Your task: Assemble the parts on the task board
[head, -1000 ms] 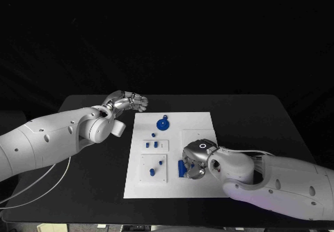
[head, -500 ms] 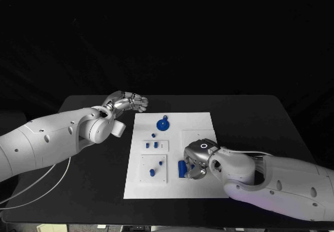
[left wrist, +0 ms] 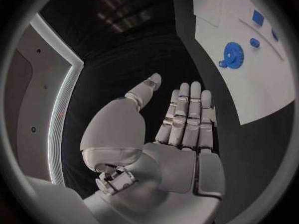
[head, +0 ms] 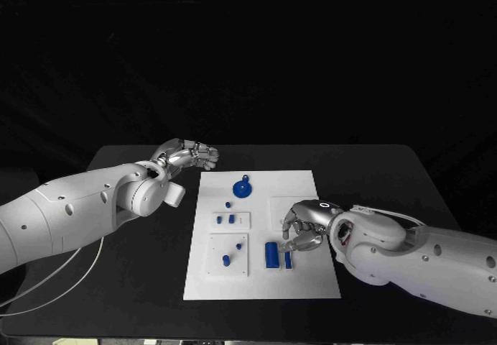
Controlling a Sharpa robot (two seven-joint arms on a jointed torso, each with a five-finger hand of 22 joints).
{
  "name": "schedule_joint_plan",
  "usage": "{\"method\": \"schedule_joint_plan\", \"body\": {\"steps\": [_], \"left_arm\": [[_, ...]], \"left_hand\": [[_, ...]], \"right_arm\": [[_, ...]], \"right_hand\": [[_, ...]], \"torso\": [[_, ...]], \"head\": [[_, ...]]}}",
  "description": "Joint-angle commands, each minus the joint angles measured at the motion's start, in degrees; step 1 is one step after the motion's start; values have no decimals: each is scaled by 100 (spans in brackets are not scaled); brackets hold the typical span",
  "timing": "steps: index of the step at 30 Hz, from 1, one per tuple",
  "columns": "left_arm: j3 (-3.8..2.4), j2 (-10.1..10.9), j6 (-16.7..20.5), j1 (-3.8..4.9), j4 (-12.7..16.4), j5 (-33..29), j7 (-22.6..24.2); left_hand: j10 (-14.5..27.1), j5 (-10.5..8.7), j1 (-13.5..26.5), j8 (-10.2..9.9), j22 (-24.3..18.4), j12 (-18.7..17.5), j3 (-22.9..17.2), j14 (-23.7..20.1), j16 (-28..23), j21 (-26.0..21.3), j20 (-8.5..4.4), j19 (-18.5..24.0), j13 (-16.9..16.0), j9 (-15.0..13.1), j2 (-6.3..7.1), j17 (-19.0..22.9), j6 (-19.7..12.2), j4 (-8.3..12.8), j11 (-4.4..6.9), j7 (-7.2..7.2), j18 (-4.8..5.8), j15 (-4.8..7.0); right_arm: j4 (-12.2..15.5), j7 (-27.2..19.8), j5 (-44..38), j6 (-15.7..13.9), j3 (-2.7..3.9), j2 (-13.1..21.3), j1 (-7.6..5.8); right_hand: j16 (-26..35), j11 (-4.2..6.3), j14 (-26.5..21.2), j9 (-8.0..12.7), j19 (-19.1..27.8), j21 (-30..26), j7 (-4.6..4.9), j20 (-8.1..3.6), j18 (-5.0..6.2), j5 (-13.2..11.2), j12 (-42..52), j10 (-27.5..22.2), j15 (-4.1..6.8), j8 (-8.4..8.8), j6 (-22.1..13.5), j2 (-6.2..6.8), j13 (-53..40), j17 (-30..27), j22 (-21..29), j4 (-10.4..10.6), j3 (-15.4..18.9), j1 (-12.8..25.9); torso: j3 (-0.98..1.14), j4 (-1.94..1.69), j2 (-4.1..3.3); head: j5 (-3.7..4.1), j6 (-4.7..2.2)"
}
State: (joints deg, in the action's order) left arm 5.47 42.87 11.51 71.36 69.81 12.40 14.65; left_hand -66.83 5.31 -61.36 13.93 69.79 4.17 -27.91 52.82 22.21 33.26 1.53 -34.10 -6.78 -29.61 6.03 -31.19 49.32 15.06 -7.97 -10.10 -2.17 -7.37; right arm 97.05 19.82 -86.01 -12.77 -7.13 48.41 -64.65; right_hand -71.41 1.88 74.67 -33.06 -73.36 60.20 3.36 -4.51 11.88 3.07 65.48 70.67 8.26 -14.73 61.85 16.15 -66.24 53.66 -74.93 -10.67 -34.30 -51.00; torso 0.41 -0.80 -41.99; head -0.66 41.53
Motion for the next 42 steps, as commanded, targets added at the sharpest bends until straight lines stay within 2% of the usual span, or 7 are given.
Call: {"method": "schedule_joint_plan", "body": {"steps": [1, 22, 28, 29, 36, 37, 42], "left_arm": [[-3, -26, -88, 7, -63, -4, 82], [-7, -225, -346, 25, -1158, -1170, 381], [-8, -428, -509, 20, -1543, -1467, 521], [-8, -452, -556, 19, -1579, -1467, 528], [-9, -588, -615, 3, -1763, -1434, 555], [-5, -557, -416, 2, -1735, -1280, 389], [-25, -530, -282, -39, -1597, -1278, 430]], "left_hand": [[26, -15, 20, 35, 9, 5, -4, 48, -25, -25, 11, -30, 10, 9, -10, -8, -36, -24, 8, 11, -18, 0], [-91, -12, 29, 105, 34, 48, -1, 6, -105, -59, -1, -72, -9, 0, -113, -32, 63, -14, 76, 56, -20, 15], [106, -30, 63, 48, 24, -46, 23, -272, -292, -124, 19, -10, 53, 35, -110, 35, -45, 12, 74, 68, 7, -13], [273, -89, 105, 9, 0, -58, 48, -448, -407, -215, 52, 117, 109, 57, -99, 84, -119, 22, 56, 75, 48, -42], [1161, -230, 520, -183, -110, -57, 443, -1137, -830, -753, 284, 894, 305, 134, 103, 295, -586, 33, 99, 255, 217, -150], [6683, -531, 6136, -1393, -2168, -417, 2791, -5282, -2221, -3326, -153, 3410, 678, 2961, -603, 3119, -4932, -1506, 797, 1010, 217, 737], [6683, -531, 6136, -1393, -2825, -417, 2791, -5282, -2221, -3326, -153, 3410, 678, 2961, -603, 3119, -4932, -1506, 797, 1010, 217, 737]], "right_arm": [[-296, -782, 1386, -391, 73, -33, -45], [-4601, -3151, 6711, 697, 647, -1623, -248], [-5147, -3414, 6906, 924, 875, -1812, -122], [-5189, -3432, 6950, 938, 903, -1827, -107], [-5406, -3503, 7019, 973, 1009, -1916, 11], [-5371, -3239, 6802, 721, 1005, -1892, -23], [-5234, -3290, 6855, 607, 997, -1848, -9]], "right_hand": [[40, -22, -18, 7, 67, -41, 143, -2, 312, -11, -41, -63, -52, 33, -186, 42, 23, -8, -28, -4, 77, 26], [1798, -528, -1761, -3, 2146, -1891, 614, 758, 90, 497, -1615, -1881, -746, 297, -1001, -1069, 1337, -960, 662, -605, 421, -98], [2780, -789, -2762, 13, 3087, -2691, 608, 1002, -106, 583, -2762, -2702, -1179, 341, -1141, -1141, 2193, -1477, 1055, -658, 278, -46], [3675, -1099, -3065, 30, 3706, -3461, 648, 1260, -265, 564, -3872, -2517, -1636, 369, -1299, -1141, 3336, -2083, 1565, -633, 150, -92], [4717, -1081, -3030, 155, 3930, -4172, 599, 1533, -213, 669, -5283, -1834, -1725, 302, -1428, -1247, 5055, -2965, 2128, -596, 681, -30], [7141, -188, -7467, 3306, 7336, -6020, -336, 451, -1188, -307, -6548, -7067, -826, 1473, -6185, -1615, 6624, -5366, 7493, 1067, 3430, 5100], [7141, -188, -7467, 3306, 7336, -6020, -336, 451, -1188, -307, -6548, -7067, -826, 1473, -6185, -1615, 6624, -5366, 7493, 1067, 3430, 5100]], "torso": [[-3, 2, 12], [-65, 95, 354], [-62, 74, 421], [-57, 72, 425], [-43, 56, 441], [-54, 64, 423], [-53, 65, 492]], "head": [[27, -67], [70, -703], [92, -810], [89, -836], [60, -944], [81, -902], [79, -882]]}}
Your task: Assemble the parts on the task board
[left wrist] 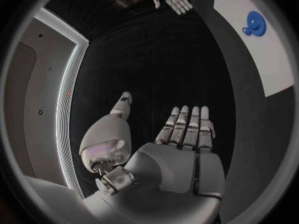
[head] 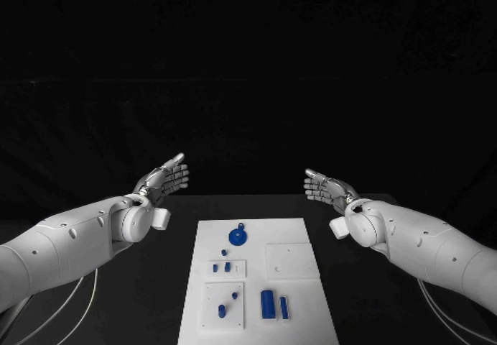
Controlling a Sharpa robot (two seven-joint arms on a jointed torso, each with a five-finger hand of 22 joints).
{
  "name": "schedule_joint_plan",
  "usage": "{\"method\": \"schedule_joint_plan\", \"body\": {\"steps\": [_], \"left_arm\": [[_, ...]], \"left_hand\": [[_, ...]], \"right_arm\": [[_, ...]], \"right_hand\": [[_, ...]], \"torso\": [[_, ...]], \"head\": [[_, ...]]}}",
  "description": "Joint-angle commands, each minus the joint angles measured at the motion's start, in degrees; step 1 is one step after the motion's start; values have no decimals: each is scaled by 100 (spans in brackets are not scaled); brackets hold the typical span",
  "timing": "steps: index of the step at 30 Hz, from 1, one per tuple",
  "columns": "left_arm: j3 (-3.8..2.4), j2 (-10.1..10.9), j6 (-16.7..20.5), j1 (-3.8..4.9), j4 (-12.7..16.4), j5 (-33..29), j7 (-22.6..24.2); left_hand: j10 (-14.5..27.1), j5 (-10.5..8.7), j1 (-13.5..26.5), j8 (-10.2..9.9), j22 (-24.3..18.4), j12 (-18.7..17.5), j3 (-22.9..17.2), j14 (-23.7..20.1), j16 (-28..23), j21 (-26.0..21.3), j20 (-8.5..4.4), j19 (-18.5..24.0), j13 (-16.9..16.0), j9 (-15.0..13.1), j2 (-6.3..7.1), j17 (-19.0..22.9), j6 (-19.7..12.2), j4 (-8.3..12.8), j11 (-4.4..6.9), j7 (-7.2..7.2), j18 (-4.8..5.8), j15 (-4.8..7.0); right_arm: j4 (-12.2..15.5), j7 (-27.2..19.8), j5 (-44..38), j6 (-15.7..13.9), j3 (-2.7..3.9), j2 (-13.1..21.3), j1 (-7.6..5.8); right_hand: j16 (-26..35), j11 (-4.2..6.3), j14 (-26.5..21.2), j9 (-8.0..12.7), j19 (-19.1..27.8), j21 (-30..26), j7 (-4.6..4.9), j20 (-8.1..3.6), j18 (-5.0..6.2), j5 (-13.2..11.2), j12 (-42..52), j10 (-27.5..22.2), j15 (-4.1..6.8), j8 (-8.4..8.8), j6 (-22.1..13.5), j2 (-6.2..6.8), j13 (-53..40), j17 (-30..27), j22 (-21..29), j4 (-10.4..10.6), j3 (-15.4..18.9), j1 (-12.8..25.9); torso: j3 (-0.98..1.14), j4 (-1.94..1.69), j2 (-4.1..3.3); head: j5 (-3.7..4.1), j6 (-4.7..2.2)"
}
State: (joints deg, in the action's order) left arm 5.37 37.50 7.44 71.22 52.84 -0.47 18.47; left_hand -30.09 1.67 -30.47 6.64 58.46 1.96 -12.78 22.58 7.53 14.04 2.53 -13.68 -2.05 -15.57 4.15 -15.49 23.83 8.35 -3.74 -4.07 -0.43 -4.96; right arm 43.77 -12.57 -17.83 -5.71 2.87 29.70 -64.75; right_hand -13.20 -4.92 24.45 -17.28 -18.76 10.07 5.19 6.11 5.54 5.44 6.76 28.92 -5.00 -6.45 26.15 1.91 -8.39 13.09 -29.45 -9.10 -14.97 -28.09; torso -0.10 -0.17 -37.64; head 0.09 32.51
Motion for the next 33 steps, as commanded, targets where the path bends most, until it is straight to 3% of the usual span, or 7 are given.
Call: {"method": "schedule_joint_plan", "body": {"steps": [1, 8, 12, 16, 22, 28, 33], "left_arm": [[-24, 19, 188, -44, 164, 9, 68], [-155, 198, 1077, -315, 1070, 19, 340], [-257, 336, 1765, -525, 1772, 26, 550], [-371, 492, 2541, -762, 2563, 35, 788], [-487, 650, 3327, -1002, 3364, 43, 1028], [-536, 717, 3658, -1103, 3702, 47, 1130], [-537, 719, 3668, -1106, 3712, 47, 1133]], "left_hand": [[3009, -167, 3047, -664, -5846, -196, 1278, -2258, -753, -1404, -253, 1368, 205, 1557, -415, 1549, -2383, -835, 374, 407, 43, 496], [3009, -167, 3047, -664, -5846, -196, 1278, -2258, -753, -1404, -253, 1368, 205, 1557, -415, 1549, -2383, -835, 374, 407, 43, 496], [3009, -167, 3047, -664, -5846, -196, 1278, -2258, -753, -1404, -253, 1368, 205, 1557, -415, 1549, -2383, -835, 374, 407, 43, 496], [3009, -167, 3047, -664, -5846, -196, 1278, -2258, -753, -1404, -253, 1368, 205, 1557, -415, 1549, -2383, -835, 374, 407, 43, 496], [3009, -167, 3047, -664, -5846, -196, 1278, -2258, -753, -1404, -253, 1368, 205, 1557, -415, 1549, -2383, -835, 374, 407, 43, 496], [3009, -167, 3047, -664, -5846, -196, 1278, -2258, -753, -1404, -253, 1368, 205, 1557, -415, 1549, -2383, -835, 374, 407, 43, 496], [3009, -167, 3047, -664, -5846, -196, 1278, -2258, -753, -1404, -253, 1368, 205, 1557, -415, 1549, -2383, -835, 374, 407, 43, 496]], "right_arm": [[157, -74, 61, -152, -7, 44, 7], [1063, -409, 411, -901, -64, 340, 99], [1765, -668, 682, -1482, -108, 569, 170], [2572, -966, 993, -2149, -159, 832, 251], [3676, -1374, 1419, -3062, -228, 1192, 363], [4386, -1637, 1693, -3649, -273, 1423, 435], [4607, -1718, 1779, -3832, -286, 1495, 458]], "right_hand": [[1320, 492, -2445, 1728, 1876, -1007, -519, -611, -554, -544, -676, -2892, 500, 645, -2615, -191, 839, -1309, 2945, 910, 1497, 2809], [1320, 492, -2445, 1728, 1876, -1007, -519, -611, -554, -544, -676, -2892, 500, 645, -2615, -191, 839, -1309, 2945, 910, 1497, 2809], [1320, 492, -2445, 1728, 1876, -1007, -519, -611, -554, -544, -676, -2892, 500, 645, -2615, -191, 839, -1309, 2945, 910, 1497, 2809], [1320, 492, -2445, 1728, 1876, -1007, -519, -611, -554, -544, -676, -2892, 500, 645, -2615, -191, 839, -1309, 2945, 910, 1497, 2809], [1320, 492, -2445, 1728, 1876, -1007, -519, -611, -554, -544, -676, -2892, 500, 645, -2615, -191, 839, -1309, 2945, 910, 1497, 2809], [1320, 492, -2445, 1728, 1876, -1007, -519, -611, -554, -544, -676, -2892, 500, 645, -2615, -191, 839, -1309, 2945, 910, 1497, 2809], [1320, 492, -2445, 1728, 1876, -1007, -519, -611, -554, -544, -676, -2892, 500, 645, -2615, -191, 839, -1309, 2945, 910, 1497, 2809]], "torso": [[-1, 4, 89], [7, 13, 484], [10, 16, 611], [10, 17, 646], [10, 17, 646], [10, 17, 646], [10, 17, 646]], "head": [[3, 29], [-6, 140], [-9, 176], [-9, 186], [-9, 186], [-9, 186], [-9, 186]]}}
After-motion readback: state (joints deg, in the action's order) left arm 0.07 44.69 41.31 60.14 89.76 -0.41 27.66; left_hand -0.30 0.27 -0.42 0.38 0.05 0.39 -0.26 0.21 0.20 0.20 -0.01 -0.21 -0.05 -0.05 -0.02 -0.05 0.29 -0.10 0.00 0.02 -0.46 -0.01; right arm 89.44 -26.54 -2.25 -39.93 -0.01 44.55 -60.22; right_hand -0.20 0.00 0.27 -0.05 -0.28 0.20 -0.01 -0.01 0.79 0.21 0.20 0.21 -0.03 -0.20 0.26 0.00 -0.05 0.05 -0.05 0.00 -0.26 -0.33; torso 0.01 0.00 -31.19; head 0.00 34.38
